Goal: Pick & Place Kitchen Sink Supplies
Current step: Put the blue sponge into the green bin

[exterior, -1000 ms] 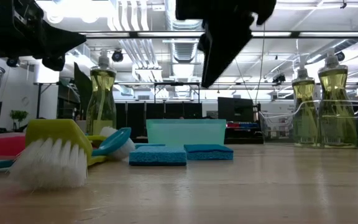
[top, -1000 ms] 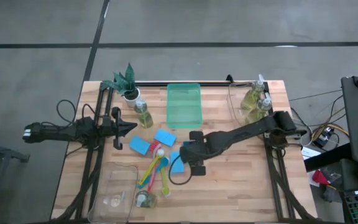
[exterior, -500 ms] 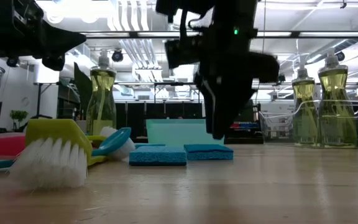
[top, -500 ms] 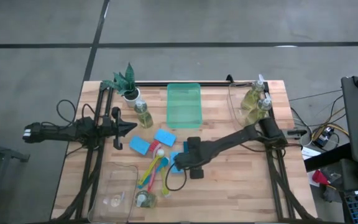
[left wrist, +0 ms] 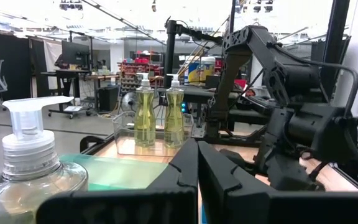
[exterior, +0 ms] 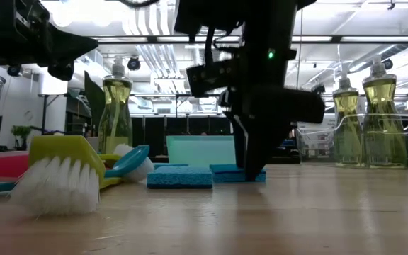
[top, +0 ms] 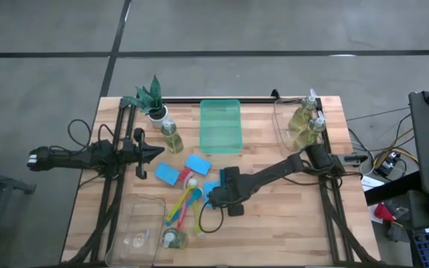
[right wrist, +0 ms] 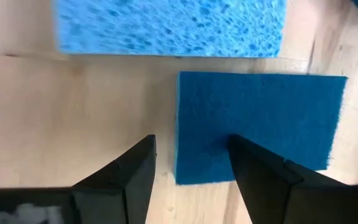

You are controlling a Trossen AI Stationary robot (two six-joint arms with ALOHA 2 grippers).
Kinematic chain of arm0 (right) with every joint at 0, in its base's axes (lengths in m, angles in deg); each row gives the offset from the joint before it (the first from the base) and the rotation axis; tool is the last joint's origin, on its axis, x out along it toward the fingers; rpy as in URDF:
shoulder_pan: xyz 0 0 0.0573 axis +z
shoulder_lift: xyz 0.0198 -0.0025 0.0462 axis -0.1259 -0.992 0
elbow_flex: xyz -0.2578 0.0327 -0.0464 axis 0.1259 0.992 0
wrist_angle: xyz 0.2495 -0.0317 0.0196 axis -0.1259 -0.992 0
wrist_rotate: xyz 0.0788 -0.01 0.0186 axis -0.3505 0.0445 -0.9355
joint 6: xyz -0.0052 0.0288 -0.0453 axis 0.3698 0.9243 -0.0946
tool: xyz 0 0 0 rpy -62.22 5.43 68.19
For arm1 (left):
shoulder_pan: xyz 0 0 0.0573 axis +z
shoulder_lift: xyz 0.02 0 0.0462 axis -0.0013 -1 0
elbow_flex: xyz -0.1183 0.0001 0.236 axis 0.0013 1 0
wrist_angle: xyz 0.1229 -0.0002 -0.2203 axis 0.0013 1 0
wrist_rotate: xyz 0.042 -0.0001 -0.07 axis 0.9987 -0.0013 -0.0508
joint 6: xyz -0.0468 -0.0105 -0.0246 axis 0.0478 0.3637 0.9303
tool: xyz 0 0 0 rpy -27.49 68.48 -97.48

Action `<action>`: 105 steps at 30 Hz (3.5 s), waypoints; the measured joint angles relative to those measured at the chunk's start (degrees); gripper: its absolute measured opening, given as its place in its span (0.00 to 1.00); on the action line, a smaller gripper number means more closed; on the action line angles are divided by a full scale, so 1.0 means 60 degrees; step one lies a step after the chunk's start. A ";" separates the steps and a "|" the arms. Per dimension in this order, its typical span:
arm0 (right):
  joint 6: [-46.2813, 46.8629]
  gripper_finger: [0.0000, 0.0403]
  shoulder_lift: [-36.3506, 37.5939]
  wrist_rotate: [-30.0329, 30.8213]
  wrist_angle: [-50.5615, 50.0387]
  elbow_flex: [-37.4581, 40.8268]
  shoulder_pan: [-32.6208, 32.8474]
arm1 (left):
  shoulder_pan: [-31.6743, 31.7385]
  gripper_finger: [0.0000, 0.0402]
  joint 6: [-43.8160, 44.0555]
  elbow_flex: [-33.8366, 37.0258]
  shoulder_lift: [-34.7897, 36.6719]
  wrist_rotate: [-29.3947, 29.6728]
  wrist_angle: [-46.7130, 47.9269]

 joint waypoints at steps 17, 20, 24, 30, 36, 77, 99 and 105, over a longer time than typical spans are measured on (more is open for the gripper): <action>0.0033 0.09 -0.0425 0.0148 0.0163 -0.0032 0.0008 | -0.0003 0.01 -0.0001 -0.0001 0.0000 -0.0001 0.0006; 0.0029 0.03 -0.0339 0.0121 0.0171 -0.0016 0.0008 | 0.0000 0.01 0.0000 -0.0003 0.0000 0.0000 0.0007; 0.0070 0.02 -0.0113 0.0047 0.0177 0.0023 -0.0003 | -0.0001 0.01 -0.0001 -0.0003 0.0003 0.0002 0.0007; 0.0202 0.02 0.0396 0.0043 0.0149 0.0033 -0.0009 | -0.0003 0.01 -0.0002 -0.0002 0.0000 0.0003 0.0007; 0.0191 0.02 0.0985 0.0036 0.0111 0.0026 -0.0006 | -0.0001 0.01 -0.0004 0.0000 0.0000 0.0001 0.0007; -0.2794 0.02 0.3728 0.1799 0.1498 0.0007 -0.2771 | 0.0001 0.01 -0.0004 0.0000 0.0004 0.0000 0.0062; -0.3796 0.02 0.1308 0.1766 0.1458 0.0025 -0.4082 | -0.0002 0.01 -0.0003 -0.0001 0.0004 -0.0001 0.0066; -0.3855 0.02 0.0864 0.1763 0.1522 0.0025 -0.4320 | -0.0001 0.01 -0.0001 0.0000 0.0004 0.0002 0.0069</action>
